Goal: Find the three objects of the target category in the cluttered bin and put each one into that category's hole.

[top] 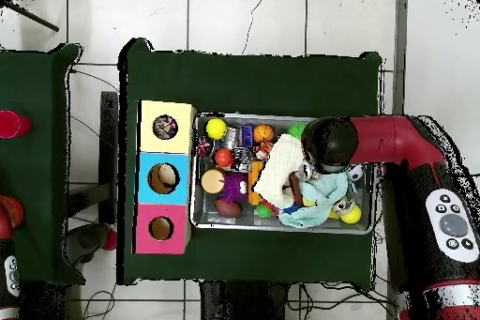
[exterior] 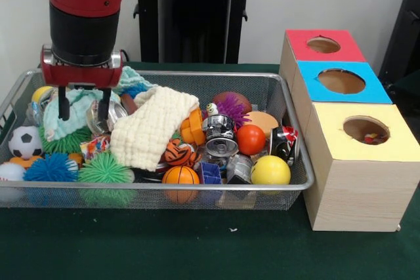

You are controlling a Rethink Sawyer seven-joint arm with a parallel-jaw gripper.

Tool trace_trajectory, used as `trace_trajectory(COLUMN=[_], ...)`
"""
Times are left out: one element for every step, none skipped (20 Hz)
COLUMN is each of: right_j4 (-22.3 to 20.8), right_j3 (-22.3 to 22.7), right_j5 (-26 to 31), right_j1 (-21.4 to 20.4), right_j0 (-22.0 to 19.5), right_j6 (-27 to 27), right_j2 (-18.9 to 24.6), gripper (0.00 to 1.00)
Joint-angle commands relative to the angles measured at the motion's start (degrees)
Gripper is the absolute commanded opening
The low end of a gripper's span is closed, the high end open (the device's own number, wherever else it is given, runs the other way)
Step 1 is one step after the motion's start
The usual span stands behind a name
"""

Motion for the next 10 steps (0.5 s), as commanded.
trace_trajectory(right_j4=[-1.59,-1.71,-1.98,-2.0,-2.08,-2.14,-2.13,-2.23,-2.15,-2.07], right_j3=[4.46,4.45,4.42,4.39,3.94,3.97,4.15,4.53,4.93,5.33], right_j5=[-2.5,-2.72,-2.97,-3.12,-3.06,-3.05,-2.31,-1.87,-2.11,-2.36], right_j1=[4.45,4.56,4.67,4.82,5.19,5.26,5.09,4.81,4.5,4.18], right_j0=[-1.13,-1.15,-1.02,-1.01,-0.71,-0.56,-0.32,-0.2,-0.17,-0.13], right_j6=[-12.2,-12.13,-11.96,-11.74,-11.41,-11.09,-11.44,-11.87,-11.38,-10.88], right_j2=[3.12,3.09,2.95,2.9,2.82,2.67,2.62,2.58,2.5,2.42], gripper=[1.0,1.0,1.0,1.0,1.0,1.0,1.0,1.0,1.0,1.0])
